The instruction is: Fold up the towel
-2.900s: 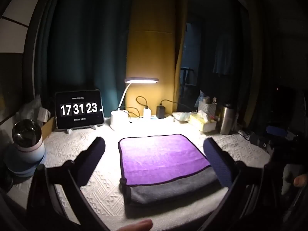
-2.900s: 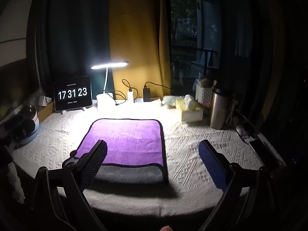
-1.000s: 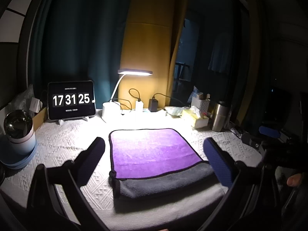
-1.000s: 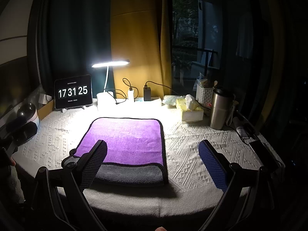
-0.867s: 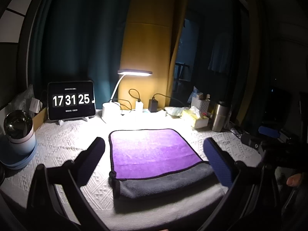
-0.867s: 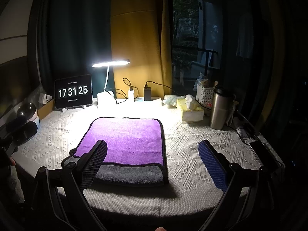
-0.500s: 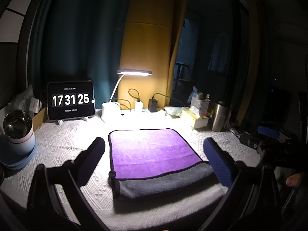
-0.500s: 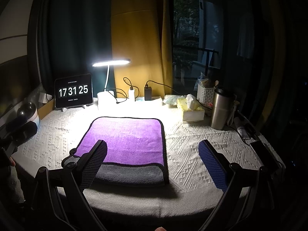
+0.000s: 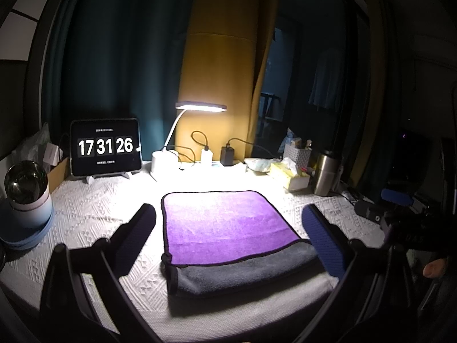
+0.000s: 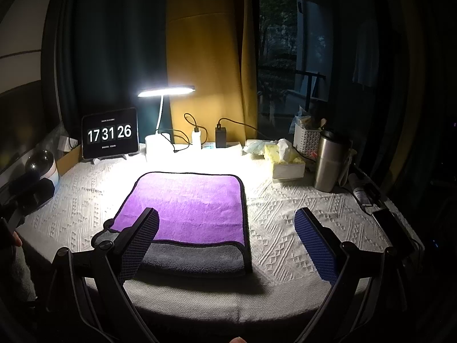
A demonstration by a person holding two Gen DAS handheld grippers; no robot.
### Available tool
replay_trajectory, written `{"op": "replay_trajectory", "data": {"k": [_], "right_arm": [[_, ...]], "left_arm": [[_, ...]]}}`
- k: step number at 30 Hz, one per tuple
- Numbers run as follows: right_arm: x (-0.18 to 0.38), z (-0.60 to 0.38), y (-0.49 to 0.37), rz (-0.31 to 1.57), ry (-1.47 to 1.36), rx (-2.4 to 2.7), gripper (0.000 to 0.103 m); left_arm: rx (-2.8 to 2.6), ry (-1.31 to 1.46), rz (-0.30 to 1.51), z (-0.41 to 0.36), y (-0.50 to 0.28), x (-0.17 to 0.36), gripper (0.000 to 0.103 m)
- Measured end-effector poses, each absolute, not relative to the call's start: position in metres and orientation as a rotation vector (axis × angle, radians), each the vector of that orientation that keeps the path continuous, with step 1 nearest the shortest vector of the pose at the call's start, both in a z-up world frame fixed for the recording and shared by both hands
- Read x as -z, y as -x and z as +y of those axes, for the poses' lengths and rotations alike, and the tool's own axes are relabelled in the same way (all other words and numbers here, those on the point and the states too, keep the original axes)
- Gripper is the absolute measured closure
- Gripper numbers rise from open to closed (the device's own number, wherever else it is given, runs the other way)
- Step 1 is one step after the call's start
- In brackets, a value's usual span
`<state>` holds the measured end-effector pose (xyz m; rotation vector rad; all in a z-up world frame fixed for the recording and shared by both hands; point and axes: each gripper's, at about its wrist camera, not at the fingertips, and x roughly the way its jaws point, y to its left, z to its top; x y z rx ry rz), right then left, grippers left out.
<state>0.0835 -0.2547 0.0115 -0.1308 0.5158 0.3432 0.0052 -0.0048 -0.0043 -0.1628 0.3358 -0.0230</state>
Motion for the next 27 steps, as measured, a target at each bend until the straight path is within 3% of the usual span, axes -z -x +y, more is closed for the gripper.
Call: {"op": "replay_trajectory", "data": {"k": [27], "right_arm": [[0.033, -0.254, -0.136, 0.664, 0.136, -0.336, 0.005]], "left_arm": [[-0.019, 0.222, 0.550, 0.015, -0.063, 0.061, 0.001]]}}
